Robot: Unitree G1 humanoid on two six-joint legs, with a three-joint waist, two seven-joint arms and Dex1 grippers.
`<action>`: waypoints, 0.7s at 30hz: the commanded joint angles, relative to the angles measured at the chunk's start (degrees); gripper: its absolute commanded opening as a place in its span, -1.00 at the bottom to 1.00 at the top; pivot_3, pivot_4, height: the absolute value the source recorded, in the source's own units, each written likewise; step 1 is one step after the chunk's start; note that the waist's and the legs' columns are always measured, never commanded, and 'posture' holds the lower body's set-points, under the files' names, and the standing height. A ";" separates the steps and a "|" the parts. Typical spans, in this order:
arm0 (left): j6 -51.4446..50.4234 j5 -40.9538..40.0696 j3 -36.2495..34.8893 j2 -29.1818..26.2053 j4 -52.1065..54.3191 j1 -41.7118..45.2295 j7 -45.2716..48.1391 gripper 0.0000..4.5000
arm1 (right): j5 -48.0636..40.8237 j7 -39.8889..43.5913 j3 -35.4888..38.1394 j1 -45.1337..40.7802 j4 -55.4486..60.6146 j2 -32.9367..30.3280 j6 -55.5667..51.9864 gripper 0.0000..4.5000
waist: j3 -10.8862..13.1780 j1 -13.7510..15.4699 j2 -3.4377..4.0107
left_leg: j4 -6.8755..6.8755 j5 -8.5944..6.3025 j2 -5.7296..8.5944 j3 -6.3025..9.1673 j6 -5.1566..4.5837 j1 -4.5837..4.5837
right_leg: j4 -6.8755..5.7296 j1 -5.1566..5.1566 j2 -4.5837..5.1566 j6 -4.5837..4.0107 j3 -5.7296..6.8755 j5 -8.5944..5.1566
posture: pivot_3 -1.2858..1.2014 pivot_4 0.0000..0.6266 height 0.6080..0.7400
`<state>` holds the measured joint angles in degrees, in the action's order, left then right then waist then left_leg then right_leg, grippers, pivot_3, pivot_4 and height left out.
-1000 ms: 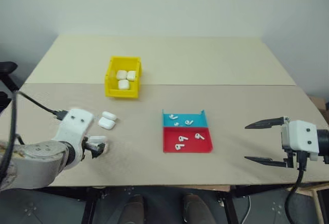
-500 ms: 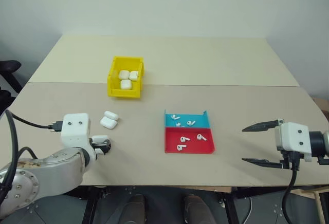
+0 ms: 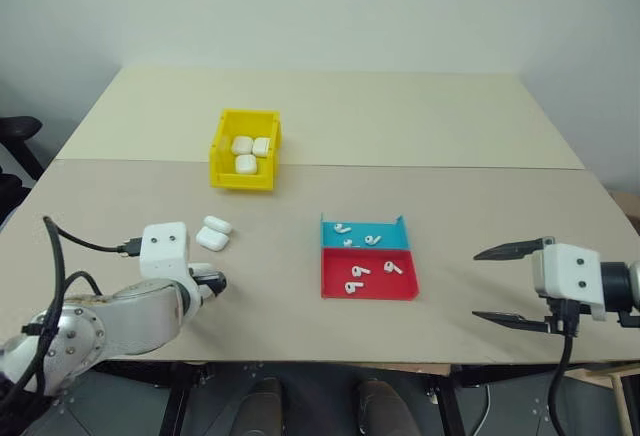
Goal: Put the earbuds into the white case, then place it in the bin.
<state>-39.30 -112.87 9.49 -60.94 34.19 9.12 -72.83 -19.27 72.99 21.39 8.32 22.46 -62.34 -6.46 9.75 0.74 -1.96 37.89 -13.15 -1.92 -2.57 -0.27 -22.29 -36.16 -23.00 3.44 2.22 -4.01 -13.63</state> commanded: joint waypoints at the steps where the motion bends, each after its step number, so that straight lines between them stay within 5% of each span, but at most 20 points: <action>1: -2.92 -0.13 -1.10 0.46 -1.38 1.12 -1.17 1.00 | 0.22 -0.70 2.90 1.22 2.03 -0.38 -0.66 0.99 | 0.01 0.00 -0.05 | 0.00 0.00 -0.01 0.03 0.00 -0.02 | 0.00 -0.01 -0.01 0.00 0.01 0.00 | 0.03 -0.52 1.00; 20: -10.79 -0.13 -1.91 2.22 -5.72 2.86 1.73 1.00 | 0.92 -1.54 2.32 2.19 2.17 -0.47 -2.17 0.99 | 0.01 -0.02 -0.05 | 0.00 0.01 0.02 0.03 0.01 0.00 | 0.02 0.02 0.01 0.00 0.00 0.00 | 0.03 -0.52 1.00; 21: -11.02 -0.13 -1.89 2.12 -5.96 2.90 1.59 0.83 | 0.94 -1.57 2.28 2.15 2.22 -0.50 -2.57 1.00 | 0.01 -0.02 -0.05 | 0.00 0.01 0.01 0.04 0.01 -0.01 | 0.03 0.02 0.01 -0.01 0.00 0.00 | 0.03 -0.52 1.00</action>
<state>-49.37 -112.85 7.81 -58.14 28.28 11.43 -70.53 -17.61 71.86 22.07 10.63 23.55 -62.34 -8.18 9.76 0.72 -2.00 37.89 -13.15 -1.91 -2.52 -0.26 -22.29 -36.13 -22.99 3.45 2.22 -4.00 -13.63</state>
